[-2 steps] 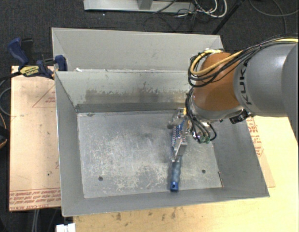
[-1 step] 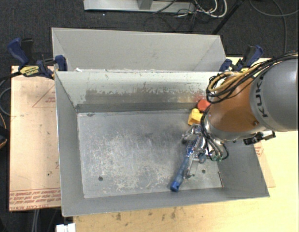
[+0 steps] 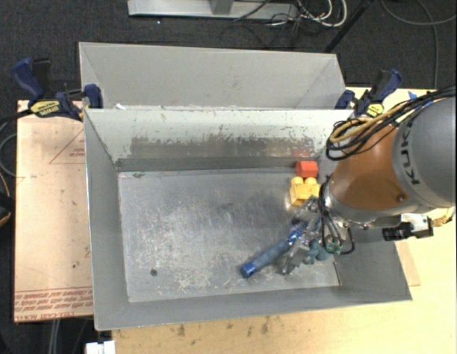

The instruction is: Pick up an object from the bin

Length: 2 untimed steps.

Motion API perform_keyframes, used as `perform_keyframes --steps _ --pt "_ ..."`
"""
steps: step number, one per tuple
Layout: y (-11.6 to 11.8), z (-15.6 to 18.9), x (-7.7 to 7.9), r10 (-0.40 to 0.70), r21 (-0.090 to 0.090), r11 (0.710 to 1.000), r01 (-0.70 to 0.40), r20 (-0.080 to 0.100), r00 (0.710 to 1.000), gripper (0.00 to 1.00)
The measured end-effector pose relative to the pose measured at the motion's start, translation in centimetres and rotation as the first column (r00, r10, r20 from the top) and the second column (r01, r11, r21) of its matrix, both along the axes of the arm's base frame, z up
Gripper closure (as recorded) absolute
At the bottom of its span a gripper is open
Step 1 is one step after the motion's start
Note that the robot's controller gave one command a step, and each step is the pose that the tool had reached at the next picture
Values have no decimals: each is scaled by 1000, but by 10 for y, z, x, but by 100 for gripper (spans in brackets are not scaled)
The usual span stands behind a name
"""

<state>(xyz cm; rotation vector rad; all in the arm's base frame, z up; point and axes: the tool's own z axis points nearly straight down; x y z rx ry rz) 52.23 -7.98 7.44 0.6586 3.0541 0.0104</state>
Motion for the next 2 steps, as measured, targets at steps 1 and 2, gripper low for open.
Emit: perform_keyframes --steps 1,2 --pt "-3 0 0 -3 -5 1000 3 1 1000 100" --pt "3 135 16 110 -5 994 -110 -8 994 100"
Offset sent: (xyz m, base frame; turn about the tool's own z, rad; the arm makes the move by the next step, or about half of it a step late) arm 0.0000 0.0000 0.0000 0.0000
